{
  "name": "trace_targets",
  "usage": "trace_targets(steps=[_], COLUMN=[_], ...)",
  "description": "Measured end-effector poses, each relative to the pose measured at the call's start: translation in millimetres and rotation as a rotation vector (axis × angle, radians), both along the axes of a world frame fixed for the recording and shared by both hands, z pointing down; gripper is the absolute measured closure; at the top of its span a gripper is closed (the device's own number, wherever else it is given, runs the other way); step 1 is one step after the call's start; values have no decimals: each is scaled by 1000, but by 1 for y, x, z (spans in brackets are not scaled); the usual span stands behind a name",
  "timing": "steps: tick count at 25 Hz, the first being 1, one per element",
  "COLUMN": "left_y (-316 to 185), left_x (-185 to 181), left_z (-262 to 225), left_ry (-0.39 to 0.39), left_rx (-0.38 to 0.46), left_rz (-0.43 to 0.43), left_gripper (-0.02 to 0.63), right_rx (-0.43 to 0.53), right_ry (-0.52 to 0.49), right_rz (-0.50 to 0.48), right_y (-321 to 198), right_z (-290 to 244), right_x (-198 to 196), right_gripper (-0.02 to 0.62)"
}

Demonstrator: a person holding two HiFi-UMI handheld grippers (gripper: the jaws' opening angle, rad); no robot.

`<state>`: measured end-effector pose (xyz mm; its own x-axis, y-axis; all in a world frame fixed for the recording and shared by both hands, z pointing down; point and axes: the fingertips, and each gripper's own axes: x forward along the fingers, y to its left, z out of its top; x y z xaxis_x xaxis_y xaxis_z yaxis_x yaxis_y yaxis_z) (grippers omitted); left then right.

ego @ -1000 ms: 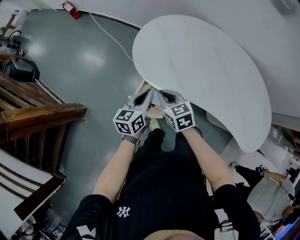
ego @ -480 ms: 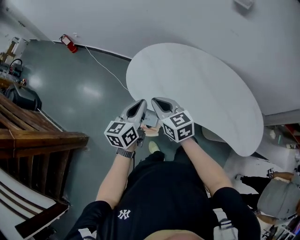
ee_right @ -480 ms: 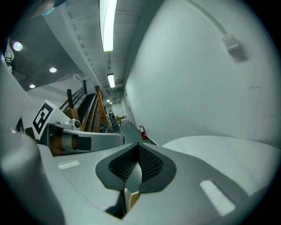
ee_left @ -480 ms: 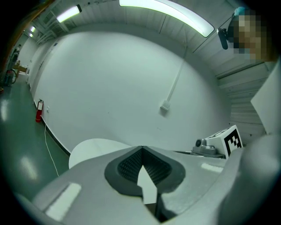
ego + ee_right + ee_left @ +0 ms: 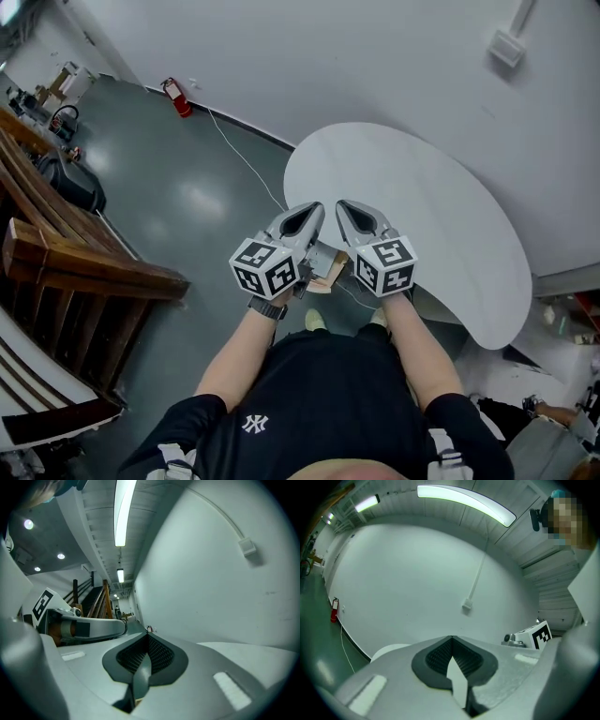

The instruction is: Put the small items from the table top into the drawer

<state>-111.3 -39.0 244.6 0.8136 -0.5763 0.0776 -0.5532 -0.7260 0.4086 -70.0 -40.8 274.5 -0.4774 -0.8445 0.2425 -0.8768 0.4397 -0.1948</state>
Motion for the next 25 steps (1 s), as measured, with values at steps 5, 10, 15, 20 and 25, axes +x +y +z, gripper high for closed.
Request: trace_targets(steps=[5, 10, 15, 20, 25], left_y=[2, 1, -2, -5, -12], left_x=[-4, -2, 2, 5, 5], left_z=[-17, -17, -15, -12, -10], left_ry=[18, 14, 5, -1, -3], left_rx=[32, 38, 37, 31, 31], left_rz=[-6, -4, 2, 8, 14], left_gripper=[606, 606, 605, 606, 605], right_rx=[33, 40, 32, 26, 26], right_ry=[28, 30, 32, 35, 40], right_rz=[6, 7, 11, 14, 14], right_y=[2, 2, 0, -4, -11], right_z=[-15, -16, -13, -9, -8], right_x=[-2, 0, 2, 4, 1], right_gripper=[571, 571, 571, 571, 571])
